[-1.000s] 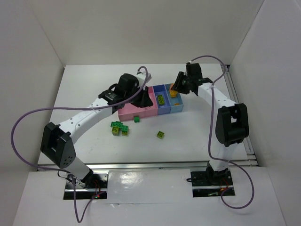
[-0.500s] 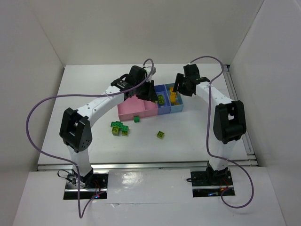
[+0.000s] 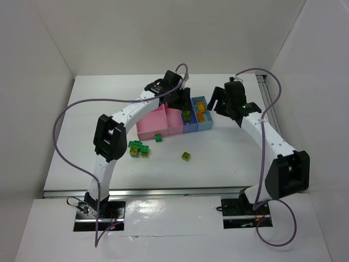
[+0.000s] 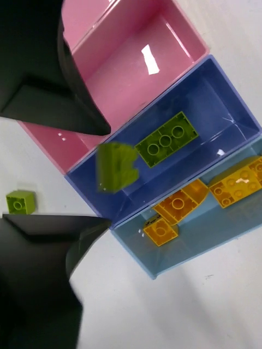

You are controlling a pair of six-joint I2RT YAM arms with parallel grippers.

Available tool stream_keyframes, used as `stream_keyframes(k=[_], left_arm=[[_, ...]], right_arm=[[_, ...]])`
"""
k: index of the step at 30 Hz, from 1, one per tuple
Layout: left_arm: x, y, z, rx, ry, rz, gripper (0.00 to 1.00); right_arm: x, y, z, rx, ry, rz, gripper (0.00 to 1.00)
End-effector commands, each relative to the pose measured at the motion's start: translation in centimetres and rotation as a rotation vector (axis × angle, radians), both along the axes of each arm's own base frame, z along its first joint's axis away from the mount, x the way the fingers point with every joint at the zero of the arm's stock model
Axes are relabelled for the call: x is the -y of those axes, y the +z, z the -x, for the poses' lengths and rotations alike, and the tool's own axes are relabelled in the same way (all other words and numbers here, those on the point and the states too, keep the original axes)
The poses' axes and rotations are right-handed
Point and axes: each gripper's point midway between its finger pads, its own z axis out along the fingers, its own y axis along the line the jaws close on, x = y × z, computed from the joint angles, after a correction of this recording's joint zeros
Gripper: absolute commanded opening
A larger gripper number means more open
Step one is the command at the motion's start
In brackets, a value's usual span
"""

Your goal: Sort the legos into containers by color

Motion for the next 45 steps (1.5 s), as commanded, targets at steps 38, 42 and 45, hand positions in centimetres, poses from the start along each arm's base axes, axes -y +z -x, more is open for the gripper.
stream_keyframes(k=[38, 42, 45], left_arm=[[-15.4, 1.6, 11.2, -0.007, 0.315, -0.192, 1.00], [-14.8, 1.4, 11.2, -0.023, 0.303, -0.170, 1.00], [-15.2, 1.6, 11.0, -0.011, 0.321, -0.185, 1.00]], right_arm=[[-13.7, -16.4, 13.8, -0.349, 0.428, 0.246, 0.51], [-14.1, -15.3, 13.6, -0.330, 0.452, 0.236, 0.37], [-13.7, -13.5, 13.0, -0.301, 0.428, 0.254, 0.36]])
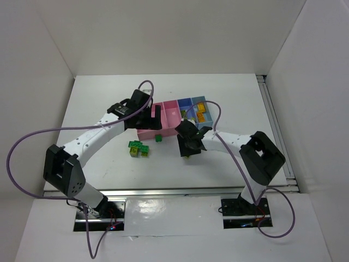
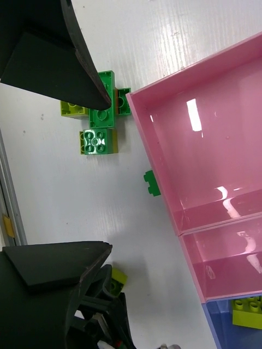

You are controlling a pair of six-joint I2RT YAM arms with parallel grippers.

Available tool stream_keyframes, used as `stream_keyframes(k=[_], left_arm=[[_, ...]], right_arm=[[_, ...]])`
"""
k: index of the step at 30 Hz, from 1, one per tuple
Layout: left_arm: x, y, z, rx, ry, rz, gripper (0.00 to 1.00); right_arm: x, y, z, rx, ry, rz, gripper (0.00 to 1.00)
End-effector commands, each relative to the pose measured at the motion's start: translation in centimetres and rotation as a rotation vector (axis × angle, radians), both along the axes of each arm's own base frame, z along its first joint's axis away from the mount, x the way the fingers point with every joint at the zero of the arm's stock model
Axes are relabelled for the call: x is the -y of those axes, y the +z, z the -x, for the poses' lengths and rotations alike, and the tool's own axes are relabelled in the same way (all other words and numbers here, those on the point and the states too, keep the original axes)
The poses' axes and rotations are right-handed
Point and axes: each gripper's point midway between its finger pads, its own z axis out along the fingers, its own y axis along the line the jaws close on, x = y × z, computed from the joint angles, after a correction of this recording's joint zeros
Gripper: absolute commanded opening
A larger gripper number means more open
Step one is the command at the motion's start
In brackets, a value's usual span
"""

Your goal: Sort the legos into containers by color

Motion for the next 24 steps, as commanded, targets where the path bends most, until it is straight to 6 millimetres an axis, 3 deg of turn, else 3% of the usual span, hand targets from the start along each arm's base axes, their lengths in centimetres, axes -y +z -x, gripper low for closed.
stream_keyframes(k=[1, 4, 5, 8, 12, 13, 14, 15, 17, 18, 19, 20, 24], left_arm=[[-0.4, 0.7, -1.3, 0.032, 0.045, 0.004, 1.00], [-2.2, 0.8, -1.7, 0.043, 0.096, -0.031, 1.00], [-3.0, -0.2, -1.4, 0.024, 0.112, -0.053, 1.00], [-5.4, 0.0, -1.3, 0.031, 0.190, -0.030, 1.00], [-6.9, -0.3, -1.2, 0.022, 0.225, -0.014, 1.00], [-7.4, -0.5, -0.9, 0.013, 0.236, -0.019, 1.00], [-7.8, -0.9, -0.7, -0.001, 0.243, -0.016, 1.00], [-8.0, -1.4, -0.3, -0.012, 0.243, -0.022, 1.00], [-8.7, -1.8, 0.1, -0.026, 0.260, -0.018, 1.00], [-8.7, -2.1, 0.5, -0.034, 0.254, -0.014, 1.00], [-8.9, -2.0, 0.7, -0.035, 0.258, -0.006, 1.00], [-9.0, -2.1, 0.9, -0.043, 0.258, -0.010, 1.00], [-9.7, -3.1, 1.4, -0.070, 0.262, -0.017, 1.00]], right_arm=[[-0.7, 4.3, -2.1, 0.114, -0.018, -0.021, 0.36], [0.3, 7.9, -4.6, 0.211, -0.068, -0.009, 0.36], [0.6, 8.5, -5.2, 0.218, -0.086, -0.013, 0.36], [1.8, 11.9, -9.7, 0.307, -0.139, -0.057, 0.39], [2.3, 12.0, -13.1, 0.325, -0.164, -0.039, 0.39], [2.0, 13.3, -14.6, 0.362, -0.169, -0.058, 0.39], [1.7, 12.6, -15.5, 0.363, -0.177, -0.044, 0.39], [1.5, 13.6, -16.9, 0.386, -0.191, -0.059, 0.39], [1.6, 13.4, -18.4, 0.392, -0.214, -0.043, 0.39], [1.8, 12.4, -19.1, 0.378, -0.223, -0.030, 0.39], [1.7, 13.2, -20.2, 0.409, -0.228, -0.044, 0.42], [1.2, 12.7, -20.6, 0.402, -0.220, -0.053, 0.45], [0.6, 13.4, -22.0, 0.419, -0.227, -0.055, 0.75]])
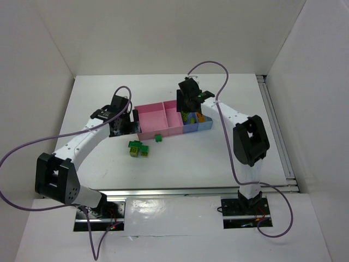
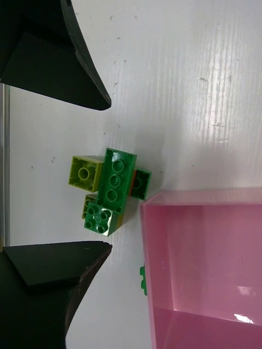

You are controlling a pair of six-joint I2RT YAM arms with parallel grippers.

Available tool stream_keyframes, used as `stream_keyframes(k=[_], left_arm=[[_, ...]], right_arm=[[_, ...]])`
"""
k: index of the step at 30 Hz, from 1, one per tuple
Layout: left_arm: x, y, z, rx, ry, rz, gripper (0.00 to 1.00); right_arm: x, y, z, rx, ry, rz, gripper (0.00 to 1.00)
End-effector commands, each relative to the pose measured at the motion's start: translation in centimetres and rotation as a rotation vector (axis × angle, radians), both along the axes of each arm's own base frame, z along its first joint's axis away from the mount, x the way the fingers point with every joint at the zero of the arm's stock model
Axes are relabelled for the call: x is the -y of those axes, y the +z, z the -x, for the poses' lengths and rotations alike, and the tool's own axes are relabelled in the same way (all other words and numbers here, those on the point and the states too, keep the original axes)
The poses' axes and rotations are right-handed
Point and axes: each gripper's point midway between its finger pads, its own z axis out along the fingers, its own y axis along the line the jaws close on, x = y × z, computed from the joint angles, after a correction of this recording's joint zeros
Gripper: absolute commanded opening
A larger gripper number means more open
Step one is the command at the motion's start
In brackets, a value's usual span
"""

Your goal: Sort the legos into containers by color

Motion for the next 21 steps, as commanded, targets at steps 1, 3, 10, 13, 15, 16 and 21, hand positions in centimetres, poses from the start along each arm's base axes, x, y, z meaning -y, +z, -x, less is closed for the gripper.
stream_keyframes(k=[1, 3, 10, 13, 15, 16, 21], left_arm=[[-0.7, 0.6, 0.0, 0.022, 0.013, -0.001, 1.00], [-1.5, 0.6, 0.1, 0.004, 0.008, -0.035, 1.00], [-2.0, 0.0, 0.2, -0.011, 0.009, -0.003, 0.92], [-2.4, -0.9, 1.0, -0.011, -0.010, -0.025, 0.91], [-2.6, -1.4, 1.4, -0.024, -0.031, -0.041, 0.91], [-2.7, -1.7, 1.7, -0.034, -0.031, -0.044, 0.91], [-0.9, -2.4, 2.5, -0.059, -0.045, 0.061, 0.89]], right_arm=[[-0.2, 3.5, -2.4, 0.092, -0.023, -0.012, 0.79], [0.3, 4.7, -2.5, 0.120, -0.053, -0.012, 0.82], [1.6, 8.6, 1.3, 0.231, -0.054, -0.081, 0.77], [1.2, 7.4, 4.1, 0.201, 0.003, -0.099, 0.77], [1.0, 5.5, 6.0, 0.152, 0.024, -0.078, 0.80], [0.9, 5.1, 6.5, 0.145, 0.033, -0.074, 0.80], [0.9, 3.7, 8.3, 0.107, 0.043, -0.066, 0.80]])
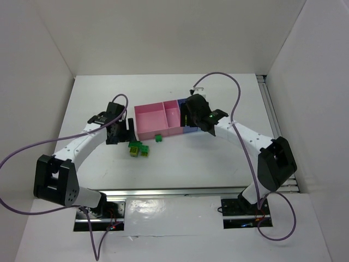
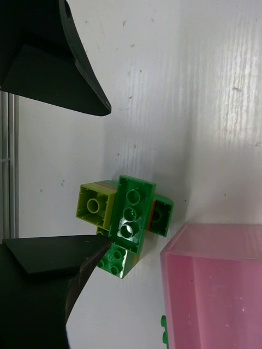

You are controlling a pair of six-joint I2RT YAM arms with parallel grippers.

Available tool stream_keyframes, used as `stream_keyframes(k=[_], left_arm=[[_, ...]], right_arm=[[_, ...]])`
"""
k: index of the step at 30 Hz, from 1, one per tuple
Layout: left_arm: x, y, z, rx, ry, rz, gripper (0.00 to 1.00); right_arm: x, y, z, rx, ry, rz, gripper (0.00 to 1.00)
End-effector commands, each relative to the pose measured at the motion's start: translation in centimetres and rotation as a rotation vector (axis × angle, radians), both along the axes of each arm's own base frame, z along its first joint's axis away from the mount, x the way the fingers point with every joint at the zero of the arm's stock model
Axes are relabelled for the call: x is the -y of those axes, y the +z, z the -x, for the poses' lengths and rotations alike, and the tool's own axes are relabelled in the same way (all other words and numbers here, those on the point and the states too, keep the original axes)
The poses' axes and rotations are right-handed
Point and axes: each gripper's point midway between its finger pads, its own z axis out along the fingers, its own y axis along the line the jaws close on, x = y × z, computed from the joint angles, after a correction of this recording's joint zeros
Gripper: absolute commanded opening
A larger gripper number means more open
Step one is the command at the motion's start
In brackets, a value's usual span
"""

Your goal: Sort the legos into containers by color

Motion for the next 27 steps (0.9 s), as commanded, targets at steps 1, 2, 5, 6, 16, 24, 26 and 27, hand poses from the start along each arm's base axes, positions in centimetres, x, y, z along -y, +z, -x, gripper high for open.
stream_keyframes(k=[1, 2, 5, 6, 16, 24, 26, 27], left_arm=[[1.5, 0.4, 0.4, 0.012, 0.008, 0.101, 0.88], [2.1, 0.2, 0.4, 0.015, 0.004, 0.109, 0.88], [3.6, 0.2, 0.9, 0.027, -0.038, 0.109, 0.88], [3.8, 0.2, 0.9, 0.029, -0.046, 0.101, 0.88], [3.6, -1.1, 2.1, -0.016, -0.045, 0.027, 0.85], [3.7, -2.1, 2.8, -0.052, -0.039, 0.004, 0.75], [3.8, -2.1, 2.8, -0.053, -0.025, 0.011, 0.70], [4.1, -2.1, 2.9, -0.053, -0.026, 0.015, 0.69]], right_arm=[[-0.6, 0.4, 0.3, 0.018, 0.002, -0.027, 0.80], [-0.7, 0.0, 0.3, 0.010, 0.002, -0.022, 0.80], [-1.4, 0.0, 0.0, 0.009, 0.011, -0.021, 0.80], [-1.5, 0.5, -0.2, 0.019, 0.012, -0.028, 0.80], [-7.5, -3.1, 2.5, -0.067, 0.168, -0.046, 0.77], [-8.3, -3.1, 2.9, -0.070, 0.178, -0.053, 0.78], [-8.3, -3.1, 2.9, -0.070, 0.178, -0.053, 0.78], [-8.2, -3.1, 2.8, -0.066, 0.172, -0.048, 0.78]])
